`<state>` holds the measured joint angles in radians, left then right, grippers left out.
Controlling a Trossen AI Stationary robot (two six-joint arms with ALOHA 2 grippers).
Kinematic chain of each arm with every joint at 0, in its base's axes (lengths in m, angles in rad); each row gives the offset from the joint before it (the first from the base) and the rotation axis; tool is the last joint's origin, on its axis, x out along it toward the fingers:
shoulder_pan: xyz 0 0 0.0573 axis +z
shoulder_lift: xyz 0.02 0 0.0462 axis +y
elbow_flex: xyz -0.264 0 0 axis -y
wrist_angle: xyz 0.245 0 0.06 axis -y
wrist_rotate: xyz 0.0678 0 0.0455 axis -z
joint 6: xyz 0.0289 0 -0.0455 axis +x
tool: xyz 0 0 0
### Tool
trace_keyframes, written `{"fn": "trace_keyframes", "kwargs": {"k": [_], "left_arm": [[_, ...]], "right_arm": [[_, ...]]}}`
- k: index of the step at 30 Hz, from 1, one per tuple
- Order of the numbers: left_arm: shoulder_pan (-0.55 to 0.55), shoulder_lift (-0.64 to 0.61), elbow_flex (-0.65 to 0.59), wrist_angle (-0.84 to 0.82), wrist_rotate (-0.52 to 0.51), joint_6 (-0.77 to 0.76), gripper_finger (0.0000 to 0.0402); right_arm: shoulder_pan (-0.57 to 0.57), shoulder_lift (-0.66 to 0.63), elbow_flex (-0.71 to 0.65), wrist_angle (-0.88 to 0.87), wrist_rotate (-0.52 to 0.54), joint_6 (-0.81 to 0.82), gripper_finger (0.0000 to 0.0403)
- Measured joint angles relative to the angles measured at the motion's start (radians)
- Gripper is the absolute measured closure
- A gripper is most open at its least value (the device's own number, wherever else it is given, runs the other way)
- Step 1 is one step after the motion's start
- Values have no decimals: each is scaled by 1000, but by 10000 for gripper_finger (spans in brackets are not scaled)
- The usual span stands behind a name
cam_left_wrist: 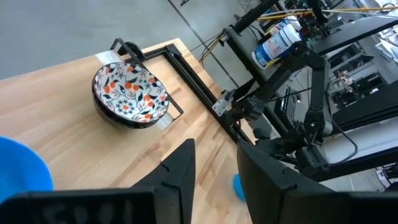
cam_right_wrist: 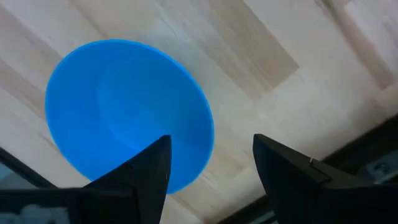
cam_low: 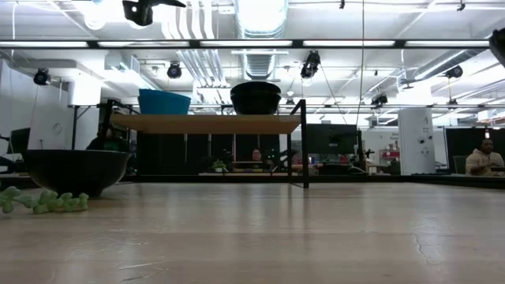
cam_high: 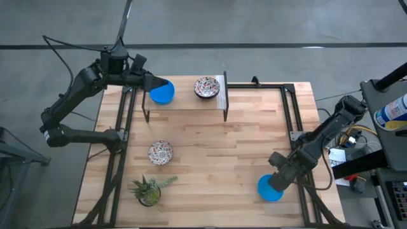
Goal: Pick & Place Mini bowls
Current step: Stack the blue bowl on the blue bowls on the shelf
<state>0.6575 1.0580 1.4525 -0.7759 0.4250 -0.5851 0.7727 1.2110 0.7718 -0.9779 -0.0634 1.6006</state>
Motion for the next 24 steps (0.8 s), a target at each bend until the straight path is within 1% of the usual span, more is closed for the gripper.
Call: {"fn": "trace_keyframes", "kwargs": {"k": [4, 9, 11, 15, 19, 21, 24], "left_arm": [[0, 5, 0, 0, -6, -10, 291], [-1, 13, 0, -1, -6, -12, 291], [-1, 16, 0, -1, -6, -15, 291], [-2, 18, 0, -1, -5, -25, 291], [-7, 19, 0, -2, -4, -29, 291], [-7, 18, 0, -2, -3, -37, 291], [-8, 19, 0, -2, -3, -39, 291]], "right_arm": [[0, 0, -48, 83, -1, 48, 180], [0, 0, -111, 103, -6, 130, 180], [0, 0, -134, 117, -14, 140, 180], [0, 0, -171, 199, -26, 153, 188], [0, 0, -207, 291, -45, 181, 221], [0, 1, -219, 310, -46, 210, 250], [0, 1, -220, 318, -50, 233, 305]]}}
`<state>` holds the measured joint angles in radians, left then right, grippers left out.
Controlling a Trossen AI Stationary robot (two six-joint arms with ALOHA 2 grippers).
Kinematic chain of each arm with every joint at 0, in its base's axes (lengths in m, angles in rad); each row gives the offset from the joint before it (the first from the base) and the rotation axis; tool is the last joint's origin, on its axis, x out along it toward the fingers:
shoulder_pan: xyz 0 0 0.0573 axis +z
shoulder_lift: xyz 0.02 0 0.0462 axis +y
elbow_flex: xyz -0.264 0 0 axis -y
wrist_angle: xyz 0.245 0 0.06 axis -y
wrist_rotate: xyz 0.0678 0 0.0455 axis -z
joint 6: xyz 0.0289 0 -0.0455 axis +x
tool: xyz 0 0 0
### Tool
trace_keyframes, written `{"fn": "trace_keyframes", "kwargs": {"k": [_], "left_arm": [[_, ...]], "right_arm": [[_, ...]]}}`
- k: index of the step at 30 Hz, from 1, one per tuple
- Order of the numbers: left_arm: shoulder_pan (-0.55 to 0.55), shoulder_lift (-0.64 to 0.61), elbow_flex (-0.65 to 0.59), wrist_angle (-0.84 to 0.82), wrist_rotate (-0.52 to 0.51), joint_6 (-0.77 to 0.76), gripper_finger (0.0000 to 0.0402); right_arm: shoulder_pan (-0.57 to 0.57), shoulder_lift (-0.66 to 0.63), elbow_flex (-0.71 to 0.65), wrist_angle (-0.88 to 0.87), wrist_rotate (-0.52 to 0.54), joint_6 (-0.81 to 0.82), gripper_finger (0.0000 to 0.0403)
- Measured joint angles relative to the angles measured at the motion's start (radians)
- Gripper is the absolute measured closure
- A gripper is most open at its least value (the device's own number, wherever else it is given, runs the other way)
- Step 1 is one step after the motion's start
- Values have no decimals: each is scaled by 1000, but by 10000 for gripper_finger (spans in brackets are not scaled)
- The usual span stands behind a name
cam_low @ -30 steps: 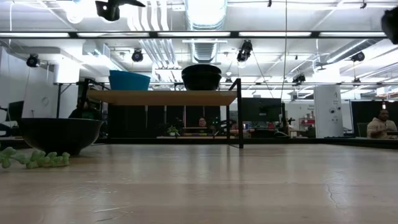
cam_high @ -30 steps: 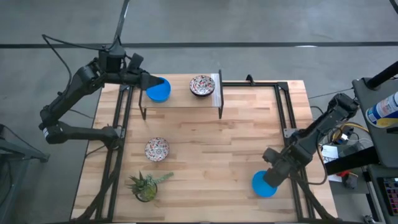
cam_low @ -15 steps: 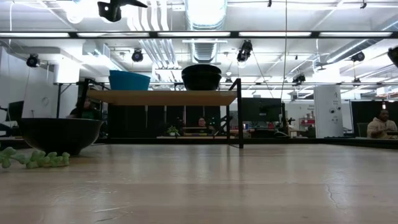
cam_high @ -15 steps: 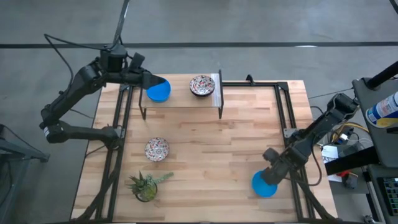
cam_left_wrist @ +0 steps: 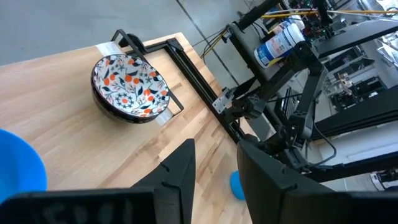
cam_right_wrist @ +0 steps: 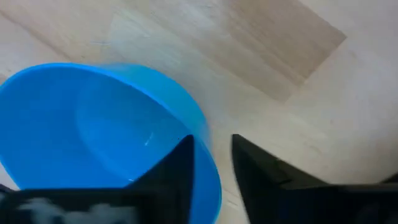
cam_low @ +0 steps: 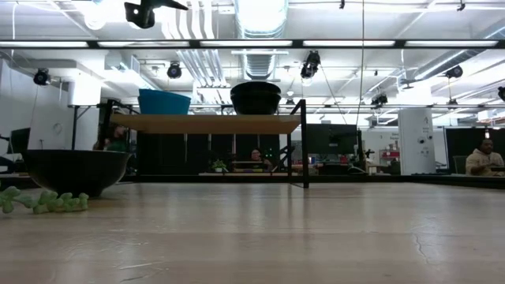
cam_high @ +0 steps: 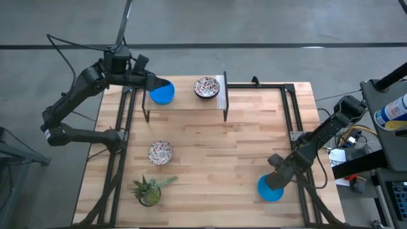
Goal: Pick & Place Mini bowls
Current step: Stack the blue bowl on the blue bowls on the shelf
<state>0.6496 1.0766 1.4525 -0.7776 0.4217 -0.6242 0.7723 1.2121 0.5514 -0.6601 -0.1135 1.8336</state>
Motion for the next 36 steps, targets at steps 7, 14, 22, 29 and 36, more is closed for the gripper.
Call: {"fn": "trace_keyframes", "kwargs": {"k": [7, 14, 22, 29, 36], "left_arm": [[-10, 3, -2, -12, 3, -15, 291], [-38, 31, -2, -35, 5, -34, 291], [-133, 86, -2, -46, 4, -80, 291], [-269, 145, -2, -45, -15, -131, 291], [-426, 213, -2, -45, -148, -195, 291]], "right_arm": [[-30, 0, 40, 39, -30, 22, 390], [-145, 0, 145, 14, 1, -17, 394], [-320, 0, 297, -47, 68, -114, 394], [-461, 5, 400, -71, 70, -241, 394], [-553, 131, 505, -100, 30, -373, 394]]}}
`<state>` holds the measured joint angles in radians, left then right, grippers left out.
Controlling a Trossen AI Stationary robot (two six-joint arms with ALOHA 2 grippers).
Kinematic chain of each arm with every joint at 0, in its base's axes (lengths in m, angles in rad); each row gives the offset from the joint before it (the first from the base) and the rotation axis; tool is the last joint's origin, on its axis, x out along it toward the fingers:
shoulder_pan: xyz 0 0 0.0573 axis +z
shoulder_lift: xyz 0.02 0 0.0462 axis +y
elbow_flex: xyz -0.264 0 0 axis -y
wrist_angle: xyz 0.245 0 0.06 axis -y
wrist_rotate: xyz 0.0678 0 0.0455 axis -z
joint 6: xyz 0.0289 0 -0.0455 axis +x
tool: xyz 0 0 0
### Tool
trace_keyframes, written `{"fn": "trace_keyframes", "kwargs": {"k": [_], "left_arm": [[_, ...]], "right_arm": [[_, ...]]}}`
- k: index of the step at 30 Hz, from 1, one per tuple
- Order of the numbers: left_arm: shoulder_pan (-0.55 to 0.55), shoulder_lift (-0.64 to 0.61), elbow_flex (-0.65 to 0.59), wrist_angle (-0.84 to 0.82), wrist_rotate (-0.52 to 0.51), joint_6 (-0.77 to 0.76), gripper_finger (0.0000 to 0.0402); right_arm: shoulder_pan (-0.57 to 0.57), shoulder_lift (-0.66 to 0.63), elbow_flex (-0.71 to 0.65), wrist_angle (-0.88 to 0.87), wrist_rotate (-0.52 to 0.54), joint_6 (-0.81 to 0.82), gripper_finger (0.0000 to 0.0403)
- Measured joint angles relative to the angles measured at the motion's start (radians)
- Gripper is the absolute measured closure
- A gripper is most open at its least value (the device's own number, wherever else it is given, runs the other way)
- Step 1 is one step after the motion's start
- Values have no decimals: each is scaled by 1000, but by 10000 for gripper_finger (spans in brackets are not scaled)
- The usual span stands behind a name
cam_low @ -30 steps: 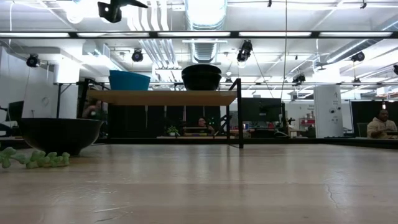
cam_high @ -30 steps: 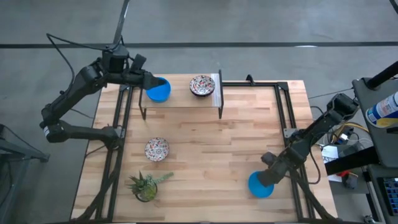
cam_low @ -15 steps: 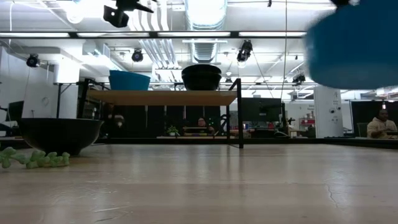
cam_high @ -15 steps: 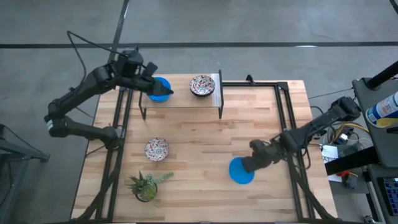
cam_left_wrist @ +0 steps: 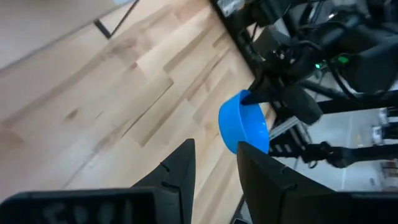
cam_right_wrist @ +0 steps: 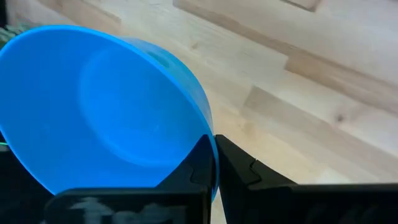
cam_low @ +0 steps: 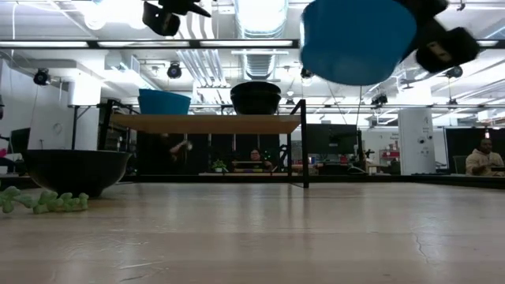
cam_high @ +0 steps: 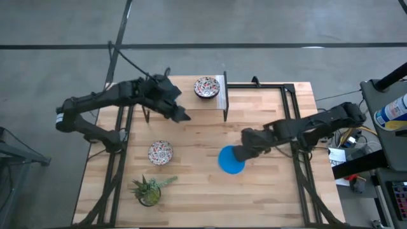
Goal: Pick & Place Mini bowls
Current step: Stack the blue bowl on the blue bowls on the shelf
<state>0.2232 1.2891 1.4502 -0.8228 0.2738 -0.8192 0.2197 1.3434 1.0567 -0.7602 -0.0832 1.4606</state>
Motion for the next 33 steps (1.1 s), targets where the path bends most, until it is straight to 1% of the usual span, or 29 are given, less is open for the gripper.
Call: {"fn": "trace_keyframes", "kwargs": {"k": [4, 10, 16, 23, 28, 33], "left_arm": [[-57, 41, 0, -2, -44, -6, 291], [-112, 103, 0, -8, -47, -25, 291], [-163, 157, 0, -28, -48, -26, 291], [-224, 200, 0, -37, -53, -39, 291], [-247, 217, 0, -46, -91, -47, 291], [-249, 229, 0, -76, -124, -46, 291]], "right_arm": [[-30, 110, 88, -5, -4, -95, 394], [-73, 268, 241, -53, -3, -217, 394], [-98, 384, 384, -80, 0, -330, 394], [-128, 448, 479, -105, 7, -377, 394], [-129, 450, 505, -100, 8, -389, 394], [-130, 448, 531, -98, 7, -399, 394]]}}
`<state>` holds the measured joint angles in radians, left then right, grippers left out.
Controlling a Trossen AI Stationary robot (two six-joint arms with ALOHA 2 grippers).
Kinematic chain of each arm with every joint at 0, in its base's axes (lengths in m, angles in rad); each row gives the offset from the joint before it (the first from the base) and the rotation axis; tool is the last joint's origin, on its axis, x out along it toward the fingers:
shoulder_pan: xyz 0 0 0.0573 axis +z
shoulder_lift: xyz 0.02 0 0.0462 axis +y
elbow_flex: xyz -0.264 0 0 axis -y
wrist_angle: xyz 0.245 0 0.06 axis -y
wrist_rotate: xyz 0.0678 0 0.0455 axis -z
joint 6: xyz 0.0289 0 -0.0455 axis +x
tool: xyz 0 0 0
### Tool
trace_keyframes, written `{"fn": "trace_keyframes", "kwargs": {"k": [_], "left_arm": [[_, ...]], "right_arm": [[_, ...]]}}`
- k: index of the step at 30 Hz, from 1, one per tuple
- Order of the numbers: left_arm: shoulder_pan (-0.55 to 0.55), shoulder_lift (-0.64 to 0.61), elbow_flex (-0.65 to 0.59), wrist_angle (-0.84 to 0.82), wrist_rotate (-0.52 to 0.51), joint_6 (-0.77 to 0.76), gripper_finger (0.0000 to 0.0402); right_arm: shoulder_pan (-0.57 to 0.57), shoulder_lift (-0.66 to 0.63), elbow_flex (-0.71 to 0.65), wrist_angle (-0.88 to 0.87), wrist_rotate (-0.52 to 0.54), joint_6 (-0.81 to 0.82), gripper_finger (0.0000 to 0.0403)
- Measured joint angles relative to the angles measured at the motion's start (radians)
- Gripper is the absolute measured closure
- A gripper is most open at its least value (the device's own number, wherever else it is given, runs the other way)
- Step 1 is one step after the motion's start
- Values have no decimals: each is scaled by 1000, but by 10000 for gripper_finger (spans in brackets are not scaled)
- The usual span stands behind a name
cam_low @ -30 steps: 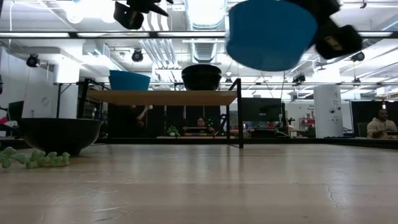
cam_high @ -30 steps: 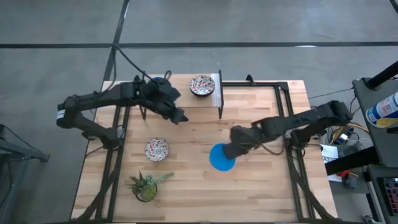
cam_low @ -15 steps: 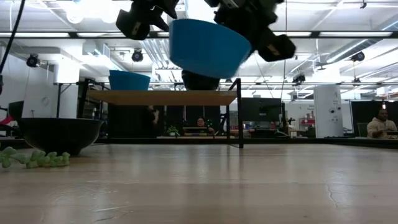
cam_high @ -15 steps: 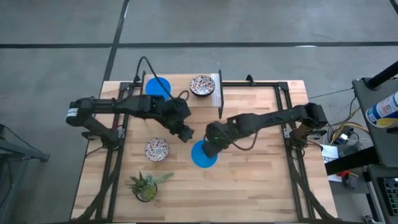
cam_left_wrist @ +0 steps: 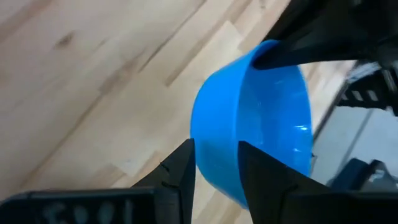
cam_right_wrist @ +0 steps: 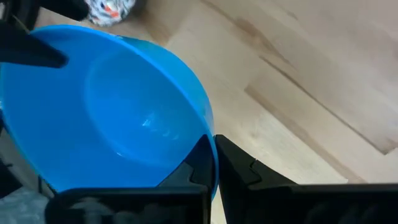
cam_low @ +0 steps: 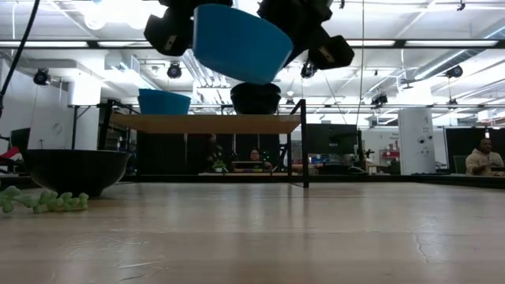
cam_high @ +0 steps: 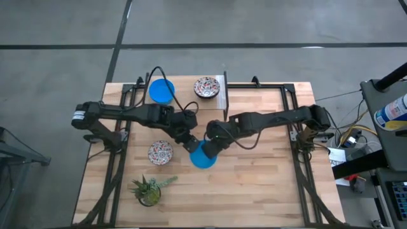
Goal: Pick & Place Mini bowls
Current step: Stack the blue bowl on the blue bowls on the shelf
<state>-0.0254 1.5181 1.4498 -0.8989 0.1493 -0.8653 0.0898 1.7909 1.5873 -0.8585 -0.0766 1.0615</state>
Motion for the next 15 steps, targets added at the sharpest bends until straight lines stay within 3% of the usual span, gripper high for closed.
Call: {"fn": "trace_keyframes", "kwargs": {"k": [8, 15], "left_arm": [[0, -2, -14, -18, -11, 7, 299], [2, -1, -17, -41, -29, 8, 387]], "right_arm": [[-9, 0, 25, 2, 28, -19, 394], [-11, -2, 25, 11, 21, -40, 394]]}}
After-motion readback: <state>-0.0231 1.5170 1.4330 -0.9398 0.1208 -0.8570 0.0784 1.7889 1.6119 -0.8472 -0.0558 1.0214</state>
